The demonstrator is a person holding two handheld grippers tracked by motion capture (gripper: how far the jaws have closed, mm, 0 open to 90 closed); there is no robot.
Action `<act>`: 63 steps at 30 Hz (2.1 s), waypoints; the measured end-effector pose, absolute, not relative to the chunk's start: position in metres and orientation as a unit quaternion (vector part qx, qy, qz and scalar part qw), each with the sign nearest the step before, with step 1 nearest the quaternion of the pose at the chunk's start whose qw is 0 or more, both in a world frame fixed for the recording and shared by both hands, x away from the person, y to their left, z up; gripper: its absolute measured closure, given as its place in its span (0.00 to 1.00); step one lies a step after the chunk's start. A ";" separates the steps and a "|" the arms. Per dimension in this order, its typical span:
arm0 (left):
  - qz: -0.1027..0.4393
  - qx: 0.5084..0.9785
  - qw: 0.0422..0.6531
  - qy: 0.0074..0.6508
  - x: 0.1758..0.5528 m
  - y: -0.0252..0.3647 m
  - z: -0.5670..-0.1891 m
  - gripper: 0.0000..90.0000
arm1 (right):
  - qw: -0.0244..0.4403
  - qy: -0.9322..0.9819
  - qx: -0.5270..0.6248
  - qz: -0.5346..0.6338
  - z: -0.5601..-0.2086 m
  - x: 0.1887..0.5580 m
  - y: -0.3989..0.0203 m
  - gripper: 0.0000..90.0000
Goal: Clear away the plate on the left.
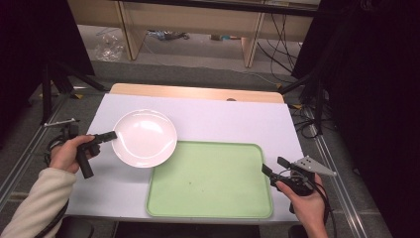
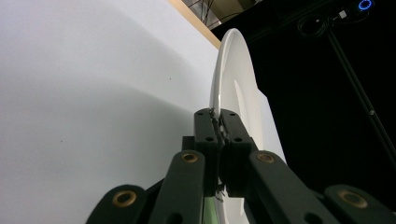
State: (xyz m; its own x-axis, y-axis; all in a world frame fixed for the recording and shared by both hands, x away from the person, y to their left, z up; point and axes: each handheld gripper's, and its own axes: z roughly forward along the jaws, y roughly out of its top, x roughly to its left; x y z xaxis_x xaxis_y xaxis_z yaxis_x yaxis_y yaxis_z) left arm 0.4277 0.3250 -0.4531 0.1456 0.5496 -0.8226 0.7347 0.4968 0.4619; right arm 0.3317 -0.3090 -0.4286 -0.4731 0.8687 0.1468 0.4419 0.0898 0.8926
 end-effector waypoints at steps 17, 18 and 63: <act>-0.093 0.499 0.568 0.648 0.430 0.315 -0.453 0.96 | 0.216 0.706 0.466 0.487 -0.428 0.332 -0.309 0.33; -0.091 0.500 0.568 0.648 0.430 0.314 -0.454 0.96 | 0.219 0.700 0.465 0.496 -0.430 0.333 -0.308 0.33; -0.098 0.516 0.567 0.635 0.431 0.297 -0.450 0.96 | 0.215 0.708 0.466 0.486 -0.428 0.330 -0.309 0.33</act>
State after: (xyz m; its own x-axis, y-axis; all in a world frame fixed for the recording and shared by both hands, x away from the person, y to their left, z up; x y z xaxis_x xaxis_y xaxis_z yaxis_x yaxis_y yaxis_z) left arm 0.4307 0.2965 -0.4504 0.1749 0.5439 -0.8207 0.7667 0.4477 0.4601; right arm 0.3302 -0.3087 -0.4278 -0.4738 0.8681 0.1481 0.4504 0.0944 0.8878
